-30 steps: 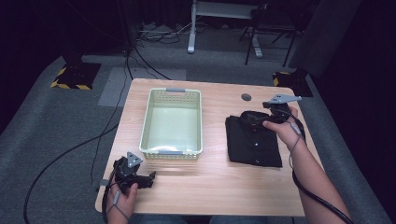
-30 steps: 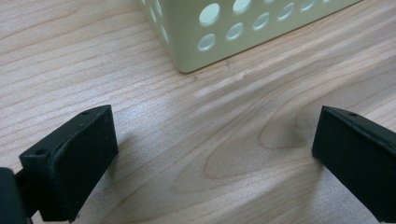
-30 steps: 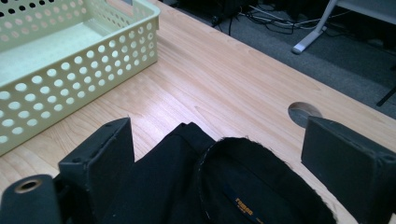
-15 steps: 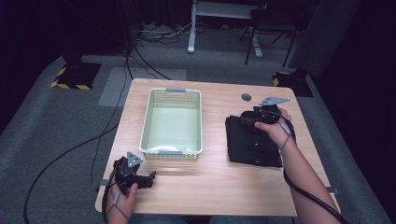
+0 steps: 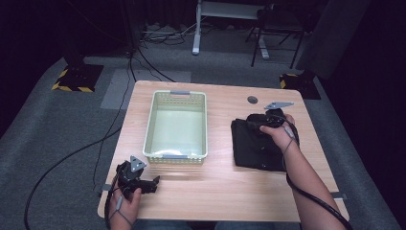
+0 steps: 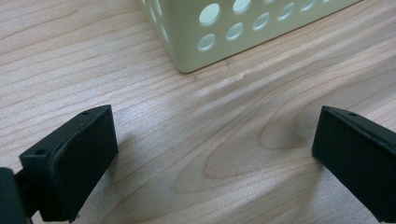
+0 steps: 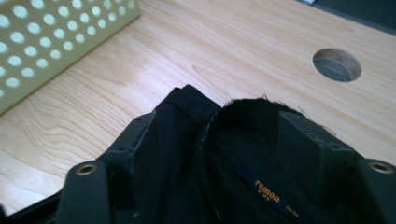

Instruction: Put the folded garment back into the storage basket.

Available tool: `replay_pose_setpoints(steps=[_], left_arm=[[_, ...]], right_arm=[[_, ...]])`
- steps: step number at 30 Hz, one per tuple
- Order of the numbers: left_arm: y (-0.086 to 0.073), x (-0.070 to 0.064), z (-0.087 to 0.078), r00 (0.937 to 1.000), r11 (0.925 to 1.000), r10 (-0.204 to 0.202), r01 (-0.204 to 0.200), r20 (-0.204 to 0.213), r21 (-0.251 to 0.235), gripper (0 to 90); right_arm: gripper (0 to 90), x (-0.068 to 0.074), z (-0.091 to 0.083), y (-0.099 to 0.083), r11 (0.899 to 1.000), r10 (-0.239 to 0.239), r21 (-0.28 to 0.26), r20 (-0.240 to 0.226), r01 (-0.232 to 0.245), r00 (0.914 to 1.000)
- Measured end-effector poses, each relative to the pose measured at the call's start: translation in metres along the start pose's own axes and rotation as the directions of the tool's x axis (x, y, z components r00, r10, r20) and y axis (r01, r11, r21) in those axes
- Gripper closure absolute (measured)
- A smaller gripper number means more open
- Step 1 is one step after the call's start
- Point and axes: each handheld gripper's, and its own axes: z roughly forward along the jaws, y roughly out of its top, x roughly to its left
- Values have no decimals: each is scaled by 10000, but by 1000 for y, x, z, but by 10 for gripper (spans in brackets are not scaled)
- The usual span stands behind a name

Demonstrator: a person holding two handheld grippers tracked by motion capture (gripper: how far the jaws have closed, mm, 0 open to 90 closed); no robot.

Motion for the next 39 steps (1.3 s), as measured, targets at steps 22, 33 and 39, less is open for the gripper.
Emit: replay_pose_setpoints(steps=[22,33,39], left_arm=[[0,0,0,10000,10000,12,-12,5,0,2],[0,0,0,10000,10000,13,-13,4,-2,2],[0,0,0,10000,10000,12,-12,6,-2,2]], right_arm=[[595,-2,19,-14,9951,205,977,-248,-180,9995],[836,0,25,-18,9851,482,1664,-265,-431,9985],[877,1,23,-15,9821,340,1860,-182,-300,9993]])
